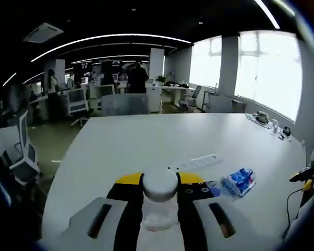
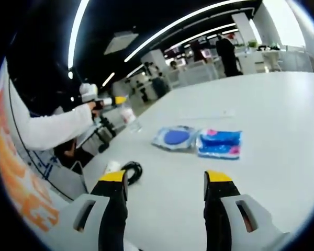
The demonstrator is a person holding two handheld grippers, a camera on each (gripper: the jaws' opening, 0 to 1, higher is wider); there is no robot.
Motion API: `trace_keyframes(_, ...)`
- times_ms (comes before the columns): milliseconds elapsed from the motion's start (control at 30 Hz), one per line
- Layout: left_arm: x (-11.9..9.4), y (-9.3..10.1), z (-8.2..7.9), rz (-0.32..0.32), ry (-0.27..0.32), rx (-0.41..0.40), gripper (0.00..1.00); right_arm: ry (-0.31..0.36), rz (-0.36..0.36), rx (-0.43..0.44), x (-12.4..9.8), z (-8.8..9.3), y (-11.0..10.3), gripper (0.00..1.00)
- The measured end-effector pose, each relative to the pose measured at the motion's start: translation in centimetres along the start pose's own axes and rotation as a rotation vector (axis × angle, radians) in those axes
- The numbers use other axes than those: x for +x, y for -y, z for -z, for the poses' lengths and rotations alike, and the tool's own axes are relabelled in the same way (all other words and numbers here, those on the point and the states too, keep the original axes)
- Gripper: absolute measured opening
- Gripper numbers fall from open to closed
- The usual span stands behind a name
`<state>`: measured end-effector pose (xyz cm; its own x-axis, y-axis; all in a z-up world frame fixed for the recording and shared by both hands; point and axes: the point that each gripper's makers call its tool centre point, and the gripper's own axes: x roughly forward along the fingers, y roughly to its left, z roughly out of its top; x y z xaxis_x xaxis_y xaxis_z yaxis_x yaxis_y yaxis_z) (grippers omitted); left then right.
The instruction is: Arrange the tabletop items into an orderly group along one side of the table until the central work area is clear of visible clutter.
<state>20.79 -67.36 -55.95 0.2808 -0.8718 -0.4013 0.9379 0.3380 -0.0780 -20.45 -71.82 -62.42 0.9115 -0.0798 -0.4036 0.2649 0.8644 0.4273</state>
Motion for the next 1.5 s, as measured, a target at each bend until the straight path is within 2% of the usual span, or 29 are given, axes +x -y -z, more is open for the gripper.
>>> trace_keyframes(233,2.2,-3.1,0.6,-0.026,-0.009,-0.011,0.22,-0.014,0.024,0.011,0.4,-0.1,1.0,0.57)
trace_keyframes(500,4.0,-4.0,2.4,-0.022,-0.046,-0.015,0.22,-0.032,0.030,0.025,1.2,0.3,1.1,0.57)
trace_keyframes(767,4.8,-3.8,4.5,-0.022,-0.100,0.012,0.22,-0.059,0.018,0.020,1.5,0.9,0.5,0.57)
trace_keyframes(900,4.8,-3.6,4.9,-0.024,-0.108,0.018,0.22,-0.065,0.018,0.023,1.5,1.0,0.6,0.57)
trace_keyframes(1300,4.8,-2.8,4.8,-0.031,-0.104,0.035,0.22,-0.079,0.003,0.025,1.8,1.5,0.4,0.56)
trace_keyframes(1500,5.0,-1.8,4.8,0.032,-0.099,0.107,0.22,-0.088,-0.023,0.016,2.1,1.7,0.0,0.56)
